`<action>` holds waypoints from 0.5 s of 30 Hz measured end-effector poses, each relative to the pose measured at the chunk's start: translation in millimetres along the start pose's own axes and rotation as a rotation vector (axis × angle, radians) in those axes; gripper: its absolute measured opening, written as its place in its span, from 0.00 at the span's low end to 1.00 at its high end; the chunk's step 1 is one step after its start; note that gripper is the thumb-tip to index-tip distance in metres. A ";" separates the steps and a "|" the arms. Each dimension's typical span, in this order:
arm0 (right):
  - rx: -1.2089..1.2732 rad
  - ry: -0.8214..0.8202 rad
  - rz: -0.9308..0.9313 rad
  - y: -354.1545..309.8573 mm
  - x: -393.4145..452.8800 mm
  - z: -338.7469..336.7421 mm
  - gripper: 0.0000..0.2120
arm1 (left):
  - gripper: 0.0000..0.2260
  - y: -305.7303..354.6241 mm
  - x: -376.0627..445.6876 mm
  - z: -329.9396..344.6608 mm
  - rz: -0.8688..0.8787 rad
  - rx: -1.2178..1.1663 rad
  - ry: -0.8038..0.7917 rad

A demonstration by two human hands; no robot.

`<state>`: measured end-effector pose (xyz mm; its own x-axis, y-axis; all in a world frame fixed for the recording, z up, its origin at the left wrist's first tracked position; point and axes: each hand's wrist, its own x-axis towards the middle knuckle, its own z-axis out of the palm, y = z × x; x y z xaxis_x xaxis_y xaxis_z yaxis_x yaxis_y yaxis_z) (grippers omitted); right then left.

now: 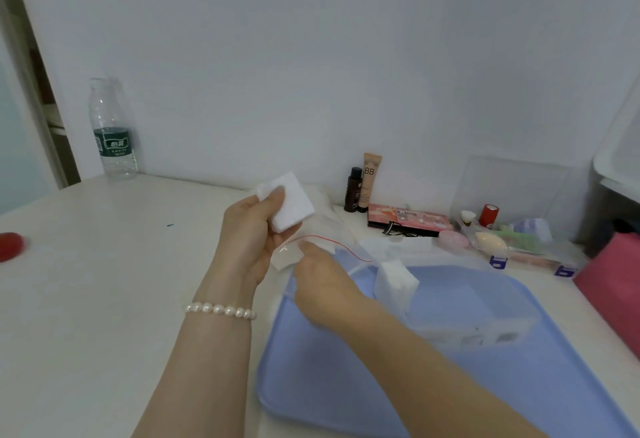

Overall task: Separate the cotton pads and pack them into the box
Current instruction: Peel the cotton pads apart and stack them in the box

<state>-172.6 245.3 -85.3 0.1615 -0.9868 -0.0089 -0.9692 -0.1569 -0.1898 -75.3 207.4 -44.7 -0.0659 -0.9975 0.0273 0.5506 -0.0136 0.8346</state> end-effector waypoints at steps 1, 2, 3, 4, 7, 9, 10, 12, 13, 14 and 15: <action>-0.005 0.006 0.032 -0.6 6.4 1.6 0.09 | 0.05 0.3 0.3 -0.5 0.002 -0.013 0.012; -0.077 0.009 0.024 -0.6 13.6 3.5 0.11 | 0.05 0.1 1.0 -0.7 0.001 -0.023 0.018; -0.136 0.027 -0.003 -2.2 17.9 5.1 0.12 | 0.05 -0.5 1.4 -0.5 -0.005 -0.027 0.018; -0.164 0.033 -0.004 -5.1 22.0 6.4 0.13 | 0.05 -1.7 1.7 0.0 -0.012 -0.022 0.013; -0.208 0.083 0.054 -9.4 33.5 10.9 0.12 | 0.04 -4.6 0.3 3.1 -0.033 -0.014 -0.003; -0.224 0.116 0.098 -11.6 38.8 13.2 0.12 | 0.04 -4.2 -1.3 4.8 -0.034 -0.031 -0.002; -0.210 0.115 0.133 -11.6 40.4 13.8 0.12 | 0.04 -3.4 -1.7 5.4 -0.032 -0.040 -0.001; -0.135 0.069 0.195 -9.6 43.2 14.0 0.13 | 0.05 -1.5 -2.6 6.1 -0.029 -0.061 -0.006; -0.101 0.041 0.216 -7.7 44.3 13.1 0.13 | 0.05 -1.1 -2.6 6.1 -0.026 -0.066 -0.008; -0.078 0.026 0.231 -5.8 45.5 12.2 0.13 | 0.05 -1.1 -2.1 5.5 -0.022 -0.064 -0.005; -0.052 0.021 0.245 -4.3 46.2 11.1 0.14 | 0.05 -0.8 -1.7 4.9 -0.018 -0.063 -0.001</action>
<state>-158.9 200.8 -95.8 -0.0825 -0.9962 -0.0275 -0.9873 0.0855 -0.1339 -79.7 209.4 -42.8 -0.0772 -0.9969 0.0133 0.6004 -0.0358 0.7989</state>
